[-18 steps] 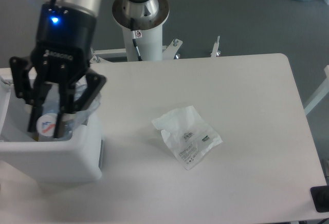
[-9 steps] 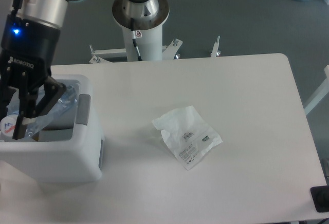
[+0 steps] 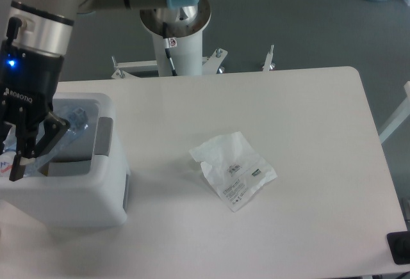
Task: Place the trash in the trash can
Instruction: 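Lower the bottle into the bin and open the gripper, then raise the gripper and move it over the white wrapper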
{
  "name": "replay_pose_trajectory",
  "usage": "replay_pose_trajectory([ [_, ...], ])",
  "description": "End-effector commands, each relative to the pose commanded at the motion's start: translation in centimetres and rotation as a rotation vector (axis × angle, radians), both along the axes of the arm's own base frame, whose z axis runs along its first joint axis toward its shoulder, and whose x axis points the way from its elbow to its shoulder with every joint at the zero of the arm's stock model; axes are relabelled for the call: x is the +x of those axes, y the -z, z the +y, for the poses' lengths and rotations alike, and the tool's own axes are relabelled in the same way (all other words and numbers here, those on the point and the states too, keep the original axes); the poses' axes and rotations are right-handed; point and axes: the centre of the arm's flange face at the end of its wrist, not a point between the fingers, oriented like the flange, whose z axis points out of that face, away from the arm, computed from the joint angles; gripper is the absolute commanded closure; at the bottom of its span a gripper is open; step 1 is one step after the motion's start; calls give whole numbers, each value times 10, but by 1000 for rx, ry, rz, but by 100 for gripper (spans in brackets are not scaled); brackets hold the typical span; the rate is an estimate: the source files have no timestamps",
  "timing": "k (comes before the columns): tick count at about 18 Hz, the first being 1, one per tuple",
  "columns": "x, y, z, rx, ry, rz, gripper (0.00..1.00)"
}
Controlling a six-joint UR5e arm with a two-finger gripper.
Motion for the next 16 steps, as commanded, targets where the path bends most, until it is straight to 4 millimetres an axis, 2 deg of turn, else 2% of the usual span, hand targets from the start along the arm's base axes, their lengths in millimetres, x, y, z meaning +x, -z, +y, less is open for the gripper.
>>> replay_pose_trajectory([
  [4,8,14,-5,-26,7,-14,58],
  [5,10,10,-7,-21,8,-12,51],
  [7,9,9,-7,-17,13,-5,24],
  [10,9,-2,-9,-1,11,3,3],
  [12,7,-5,-13,3,0,1,0],
  [13,2,-7,-17,2,-16,2,0],
  [14,-15,-13,-31,2,-62,13,0],
  [16,-60,-2,-58,-21,-146,16,0],
])
